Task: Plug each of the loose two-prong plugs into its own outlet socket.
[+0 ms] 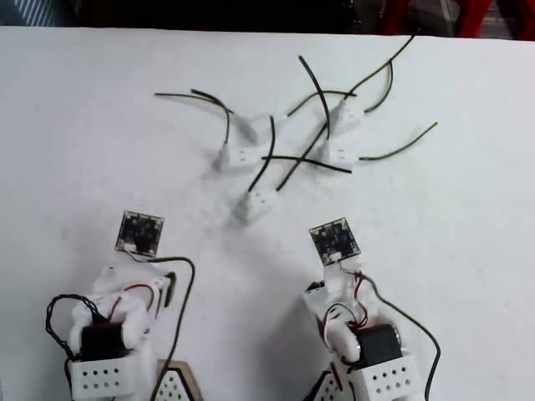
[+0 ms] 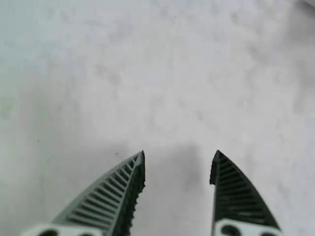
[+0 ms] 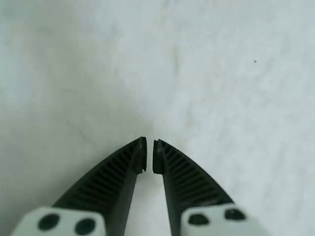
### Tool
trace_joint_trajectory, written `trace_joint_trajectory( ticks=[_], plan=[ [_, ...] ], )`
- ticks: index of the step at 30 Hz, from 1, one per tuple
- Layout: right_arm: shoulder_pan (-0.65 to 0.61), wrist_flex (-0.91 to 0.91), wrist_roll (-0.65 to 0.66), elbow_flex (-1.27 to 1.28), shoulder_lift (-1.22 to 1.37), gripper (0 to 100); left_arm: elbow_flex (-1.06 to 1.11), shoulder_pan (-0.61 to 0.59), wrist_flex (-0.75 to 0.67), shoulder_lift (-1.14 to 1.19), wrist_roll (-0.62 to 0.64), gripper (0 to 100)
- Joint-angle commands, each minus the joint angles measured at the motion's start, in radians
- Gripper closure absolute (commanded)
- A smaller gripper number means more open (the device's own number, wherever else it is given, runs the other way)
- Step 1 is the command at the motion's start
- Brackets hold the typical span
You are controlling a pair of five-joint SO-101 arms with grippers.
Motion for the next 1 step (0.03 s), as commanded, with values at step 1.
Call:
trace_joint_trajectory(
  ticks=[1],
  plan=[
    [0.004, 0.005, 0.011, 0.014, -0.024, 97.4, -0.005, 0.008, 0.005, -0.007, 0.003, 78]
  ],
)
